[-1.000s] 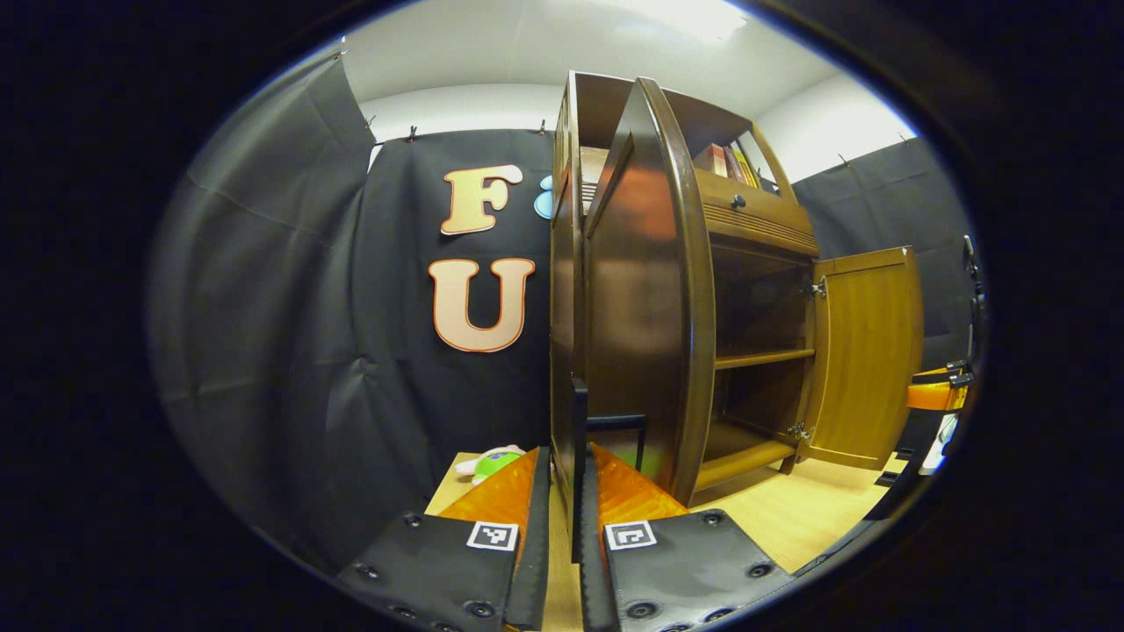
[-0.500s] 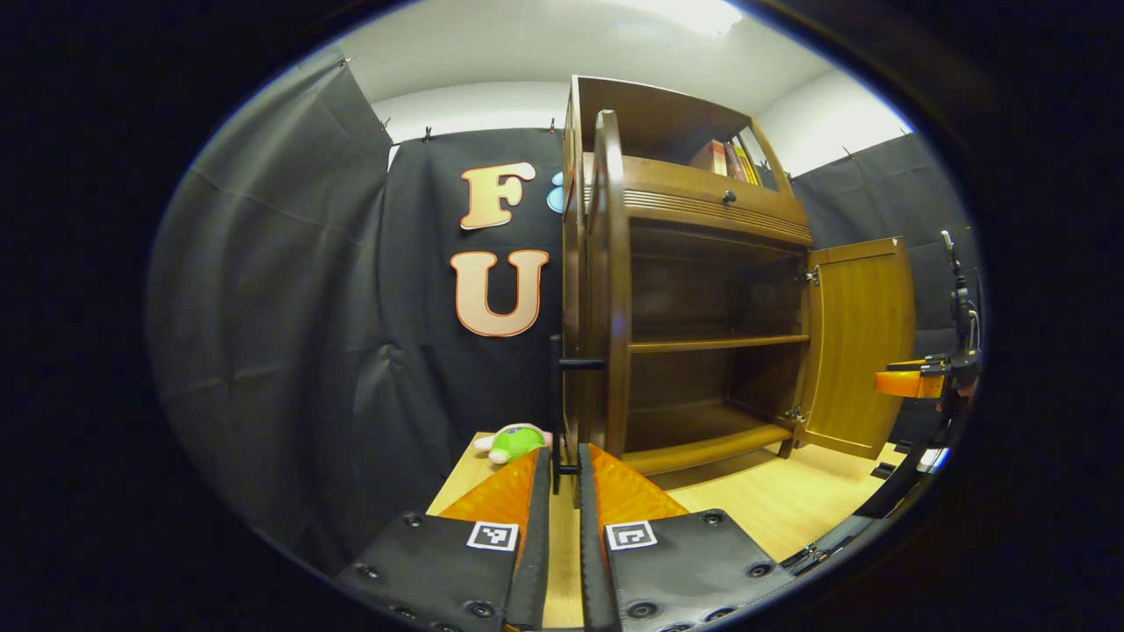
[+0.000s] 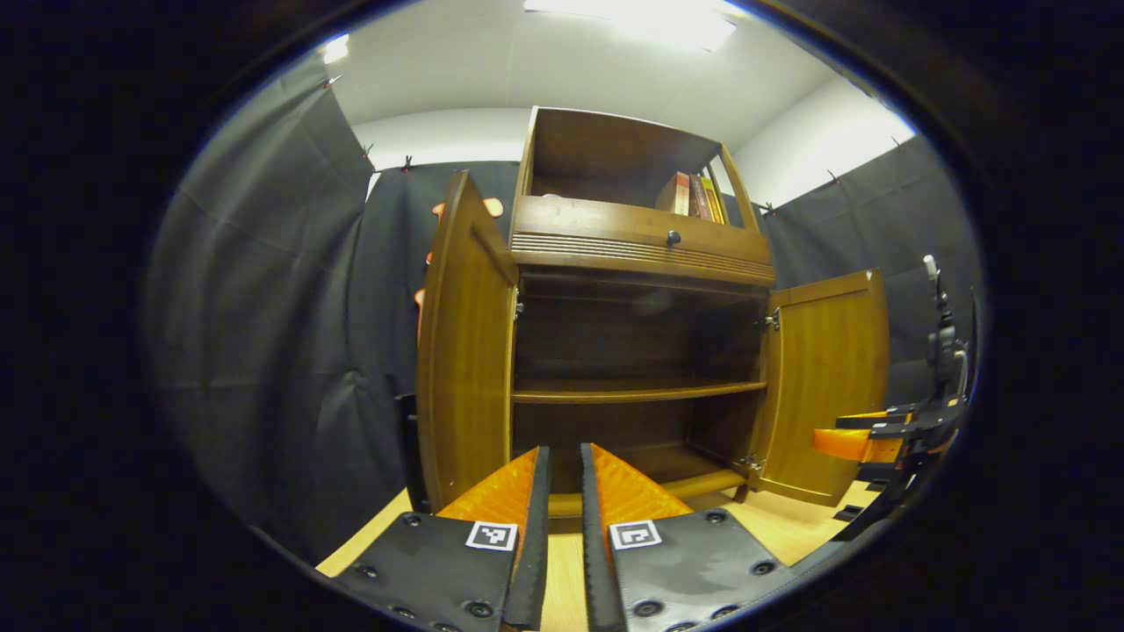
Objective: Open the right door of the double-door shoe cabinet with the right hand, and open the left door with the left hand.
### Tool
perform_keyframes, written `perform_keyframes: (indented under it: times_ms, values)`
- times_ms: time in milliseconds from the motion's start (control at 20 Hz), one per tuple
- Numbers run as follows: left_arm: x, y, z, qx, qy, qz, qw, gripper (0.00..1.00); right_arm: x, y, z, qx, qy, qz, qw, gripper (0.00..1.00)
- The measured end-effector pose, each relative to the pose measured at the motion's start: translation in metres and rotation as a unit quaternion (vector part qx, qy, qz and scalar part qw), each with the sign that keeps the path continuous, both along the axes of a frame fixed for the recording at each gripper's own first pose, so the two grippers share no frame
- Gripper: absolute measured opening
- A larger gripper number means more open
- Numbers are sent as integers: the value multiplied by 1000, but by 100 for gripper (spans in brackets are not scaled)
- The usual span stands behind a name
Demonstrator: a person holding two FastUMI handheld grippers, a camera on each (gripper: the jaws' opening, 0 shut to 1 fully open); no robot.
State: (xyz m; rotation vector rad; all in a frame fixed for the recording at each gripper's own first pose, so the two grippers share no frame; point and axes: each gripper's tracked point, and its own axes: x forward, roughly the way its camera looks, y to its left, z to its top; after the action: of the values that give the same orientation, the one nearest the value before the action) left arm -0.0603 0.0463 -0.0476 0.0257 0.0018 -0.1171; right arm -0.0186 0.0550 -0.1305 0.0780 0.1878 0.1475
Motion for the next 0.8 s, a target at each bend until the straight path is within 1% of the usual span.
perform_keyframes:
  times_ms: [100, 200, 250, 400, 500, 600, 650, 750, 800]
  values:
    - [5, -42, -8, -13, 4, -35, 999, 34, -7, -14, 2, -9, -1, -11, 1000, 88]
    - [11, -63, -16, -31, 13, -47, 998, 34, -12, -28, 4, -12, -3, -20, 1000, 88]
    - [14, -70, -17, -36, 14, -45, 998, 36, -14, -35, 4, -12, -2, -25, 1000, 88]
    - [24, -85, -18, -26, 7, -34, 999, 58, -18, -56, 3, -10, -1, -37, 999, 88]
    - [27, -96, -22, -26, 7, -38, 999, 73, -16, -67, 2, -9, 0, -41, 999, 88]
    - [32, -98, -22, -28, 7, -34, 999, 86, -15, -76, 3, -6, -3, -42, 999, 88]
    - [34, -100, -23, -30, 7, -29, 999, 87, -15, -78, 4, -5, -4, -41, 999, 88]
    - [37, -97, -24, -36, 9, -11, 999, 97, -11, -82, 4, -7, -6, -37, 999, 88]
    - [39, -97, -24, -40, 10, -5, 999, 98, -10, -83, 4, -7, -6, -35, 999, 100]
